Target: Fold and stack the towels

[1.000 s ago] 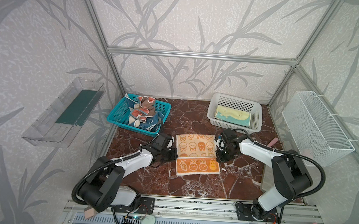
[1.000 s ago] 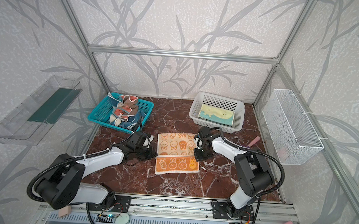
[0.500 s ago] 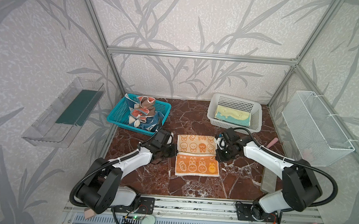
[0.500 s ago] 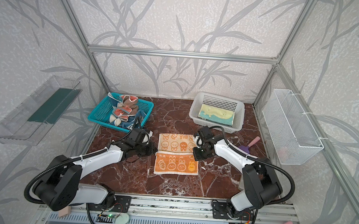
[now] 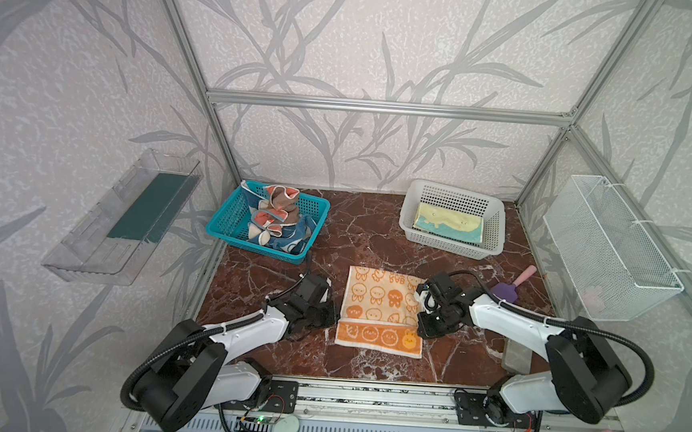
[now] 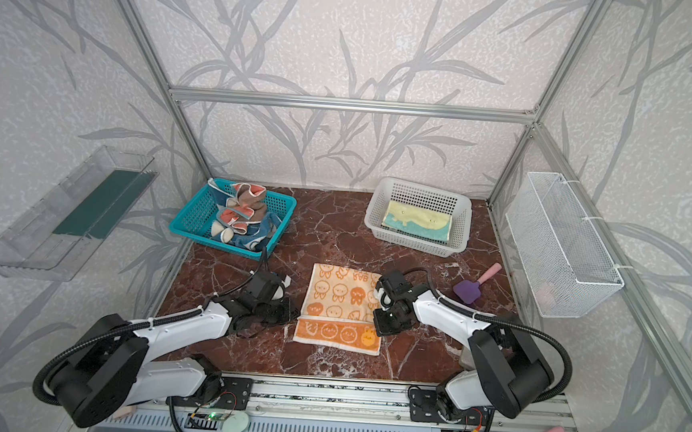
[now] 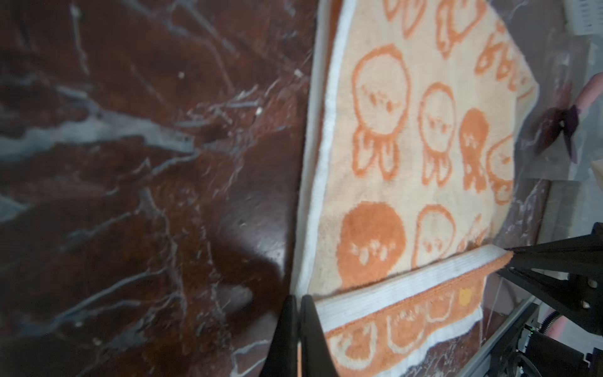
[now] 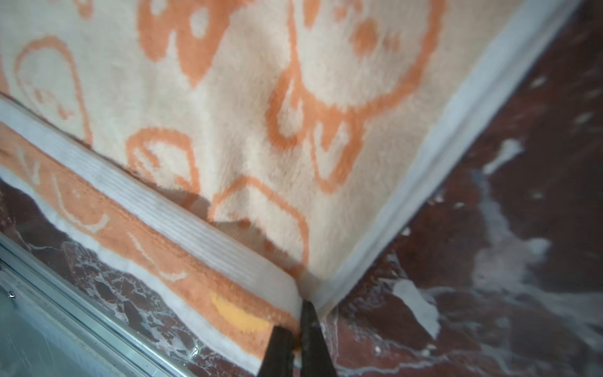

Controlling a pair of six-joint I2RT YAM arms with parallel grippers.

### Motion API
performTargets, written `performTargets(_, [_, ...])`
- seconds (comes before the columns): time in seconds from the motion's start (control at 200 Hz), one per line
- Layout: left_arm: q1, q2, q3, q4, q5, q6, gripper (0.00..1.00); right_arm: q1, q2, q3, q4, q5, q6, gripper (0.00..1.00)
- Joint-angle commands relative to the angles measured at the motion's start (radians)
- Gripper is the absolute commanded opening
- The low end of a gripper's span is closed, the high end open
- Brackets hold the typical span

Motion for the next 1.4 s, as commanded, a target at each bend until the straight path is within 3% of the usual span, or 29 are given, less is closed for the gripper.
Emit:
performTargets(0.0, [0.004,0.027,0.005,0.080,-0.063,-0.025,0.00,-0.001,0.020,0.027,0.058,0.035,0.007,0.00])
performTargets(0.355, [0.071,0.195,0.155,0.069,-0.034,0.050,0.00,-0.064,0.226,0.298,-0.049,0.143,-0.184,0.00])
performTargets(0.655, [0.117,0.061,0.345,-0.161,-0.009,0.157,0.00,-0.063,0.082,0.405,-0.246,0.174,-0.223,0.00])
performTargets(0.79, [0.115,-0.051,0.272,-0.180,-0.012,0.135,0.00,-0.059,-0.046,0.329,-0.262,0.147,-0.164,0.00])
performTargets(0.9, [0.098,-0.113,0.153,-0.141,-0.009,0.085,0.00,-0.030,-0.113,0.169,-0.153,0.077,-0.064,0.00])
performTargets(1.14, [0.065,-0.059,-0.042,0.046,-0.002,-0.015,0.00,0.055,0.051,0.008,0.055,0.051,0.058,0.00])
performTargets(1.395, [0.060,-0.014,-0.023,0.025,-0.001,0.008,0.00,0.055,0.060,0.066,-0.030,0.114,0.008,0.01])
